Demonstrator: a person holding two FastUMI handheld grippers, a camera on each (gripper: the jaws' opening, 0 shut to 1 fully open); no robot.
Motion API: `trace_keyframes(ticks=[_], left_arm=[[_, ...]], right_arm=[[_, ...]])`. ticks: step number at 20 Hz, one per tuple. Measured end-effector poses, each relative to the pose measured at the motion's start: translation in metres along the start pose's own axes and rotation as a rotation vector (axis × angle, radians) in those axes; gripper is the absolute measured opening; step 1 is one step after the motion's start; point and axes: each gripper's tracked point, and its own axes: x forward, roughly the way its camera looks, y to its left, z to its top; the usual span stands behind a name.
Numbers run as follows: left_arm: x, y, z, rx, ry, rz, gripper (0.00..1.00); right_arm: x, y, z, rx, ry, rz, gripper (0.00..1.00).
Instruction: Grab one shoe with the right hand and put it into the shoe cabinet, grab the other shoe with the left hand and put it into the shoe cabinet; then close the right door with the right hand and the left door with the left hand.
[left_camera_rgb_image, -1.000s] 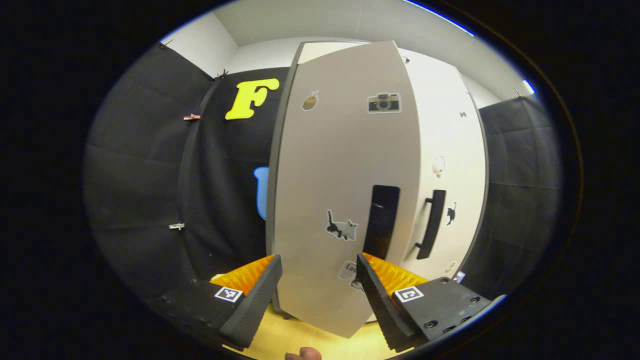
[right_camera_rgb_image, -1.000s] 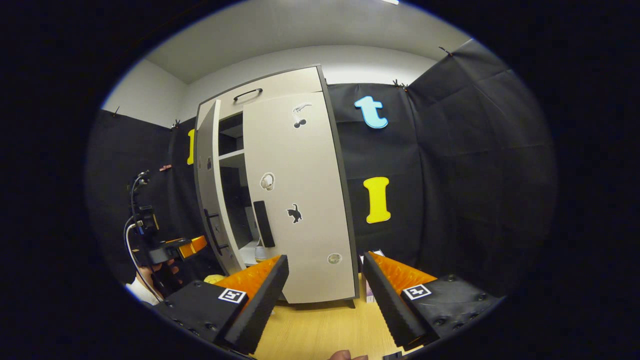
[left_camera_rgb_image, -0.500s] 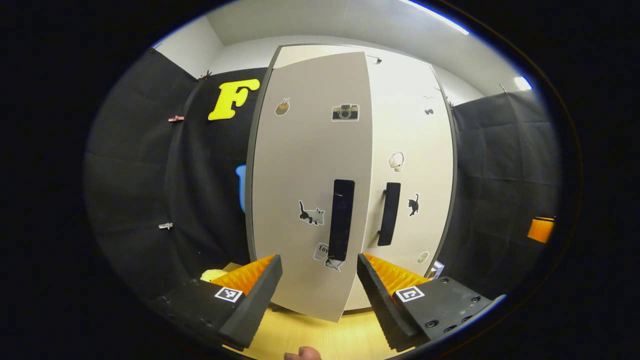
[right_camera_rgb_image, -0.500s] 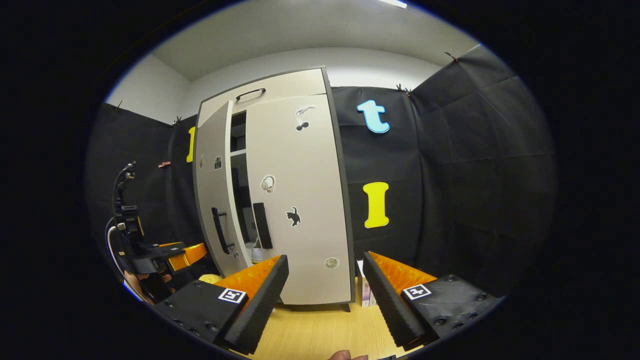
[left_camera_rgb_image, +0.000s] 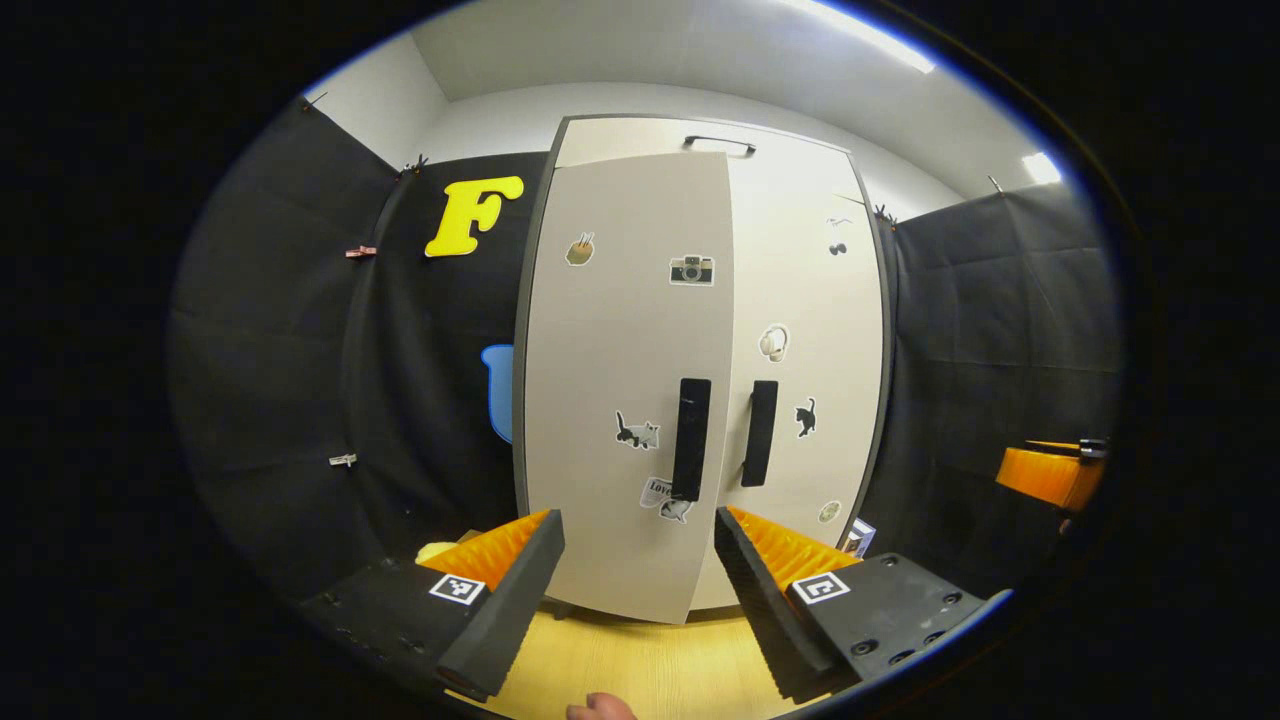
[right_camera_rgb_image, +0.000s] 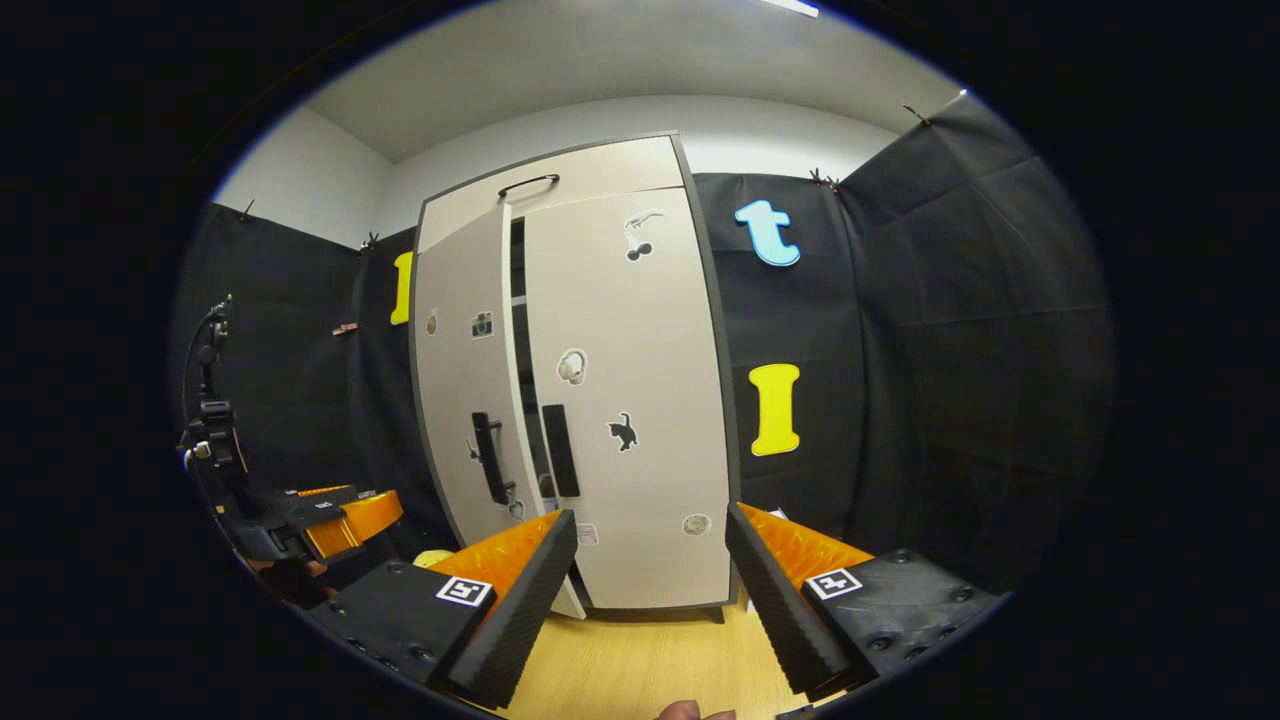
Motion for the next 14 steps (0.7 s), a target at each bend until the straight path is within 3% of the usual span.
trace_keyframes(ticks=[14], left_arm=[[-0.014, 0.003, 0.007, 0.001, -0.007, -0.031, 0.95]], right_arm=[[0.000, 0.022, 0.000, -0.015, -0.009, 0.008, 0.98]])
